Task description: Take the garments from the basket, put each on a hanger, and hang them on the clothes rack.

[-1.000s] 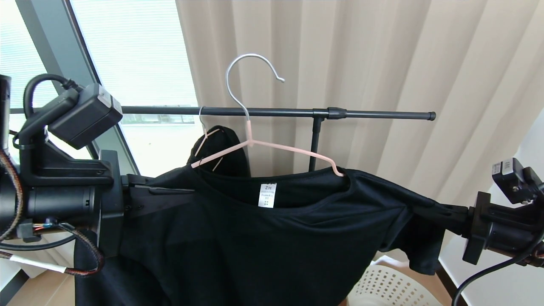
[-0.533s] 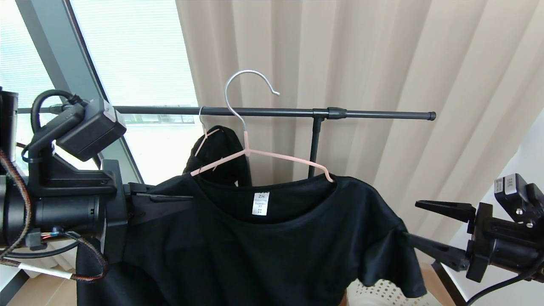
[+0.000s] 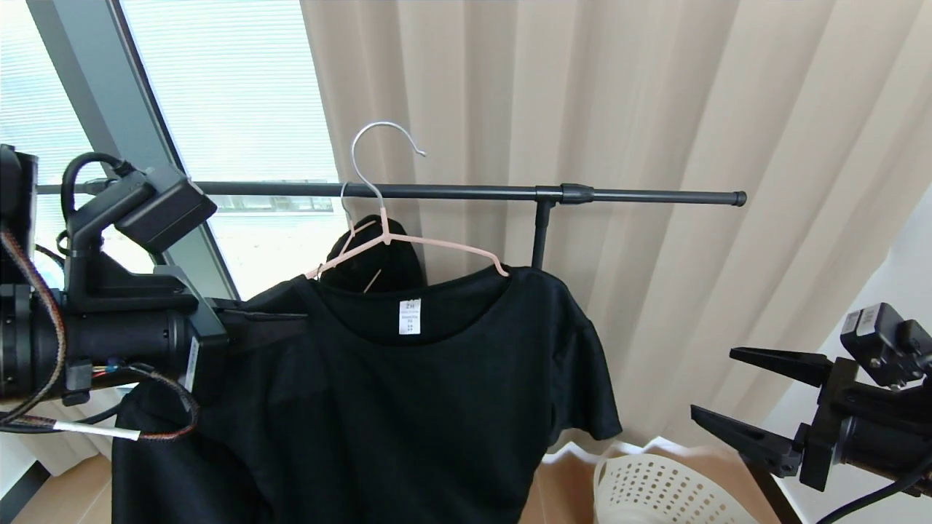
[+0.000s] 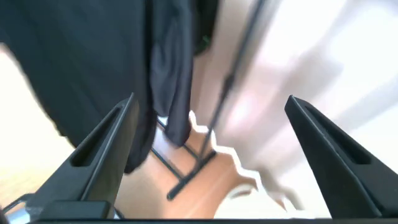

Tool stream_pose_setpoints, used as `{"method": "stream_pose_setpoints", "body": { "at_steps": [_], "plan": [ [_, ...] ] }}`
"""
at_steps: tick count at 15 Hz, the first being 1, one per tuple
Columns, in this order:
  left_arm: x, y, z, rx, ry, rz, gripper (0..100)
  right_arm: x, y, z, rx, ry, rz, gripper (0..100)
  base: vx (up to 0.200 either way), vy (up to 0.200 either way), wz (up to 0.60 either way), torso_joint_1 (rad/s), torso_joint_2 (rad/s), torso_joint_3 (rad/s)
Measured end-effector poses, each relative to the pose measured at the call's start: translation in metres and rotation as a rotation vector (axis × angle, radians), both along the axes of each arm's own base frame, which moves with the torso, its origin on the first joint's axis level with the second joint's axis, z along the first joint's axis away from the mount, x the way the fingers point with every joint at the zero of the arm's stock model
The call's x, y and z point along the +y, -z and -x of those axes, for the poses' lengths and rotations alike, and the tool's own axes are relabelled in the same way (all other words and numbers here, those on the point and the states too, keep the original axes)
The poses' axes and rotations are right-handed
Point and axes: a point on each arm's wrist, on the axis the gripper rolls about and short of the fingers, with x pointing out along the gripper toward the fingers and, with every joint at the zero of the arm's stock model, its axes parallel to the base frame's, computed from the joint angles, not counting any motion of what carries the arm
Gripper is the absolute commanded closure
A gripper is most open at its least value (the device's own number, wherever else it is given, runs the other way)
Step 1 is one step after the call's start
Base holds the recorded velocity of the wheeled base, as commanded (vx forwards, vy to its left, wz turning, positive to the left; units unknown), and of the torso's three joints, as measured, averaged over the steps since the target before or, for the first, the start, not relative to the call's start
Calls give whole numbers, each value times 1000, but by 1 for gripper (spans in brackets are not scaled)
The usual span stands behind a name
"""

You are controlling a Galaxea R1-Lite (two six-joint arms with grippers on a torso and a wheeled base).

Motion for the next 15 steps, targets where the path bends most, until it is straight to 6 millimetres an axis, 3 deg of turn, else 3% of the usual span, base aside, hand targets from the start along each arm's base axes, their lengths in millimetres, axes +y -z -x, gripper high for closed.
{"method": "stream_pose_setpoints", "body": {
  "at_steps": [5, 9, 15],
  "plan": [
    [-11, 4, -16, 51, -150, 33, 100, 2, -30, 0, 135, 173, -104, 0, 0, 0, 0, 0, 0, 0],
    [-27, 6, -32, 74, -259, 29, 100, 5, -57, 4, 96, 299, -119, 0, 0, 0, 0, 0, 0, 0],
    [-52, 15, -57, 97, -374, 0, 100, 10, -65, 6, 56, 320, -111, 0, 0, 0, 0, 0, 0, 0]
  ]
}}
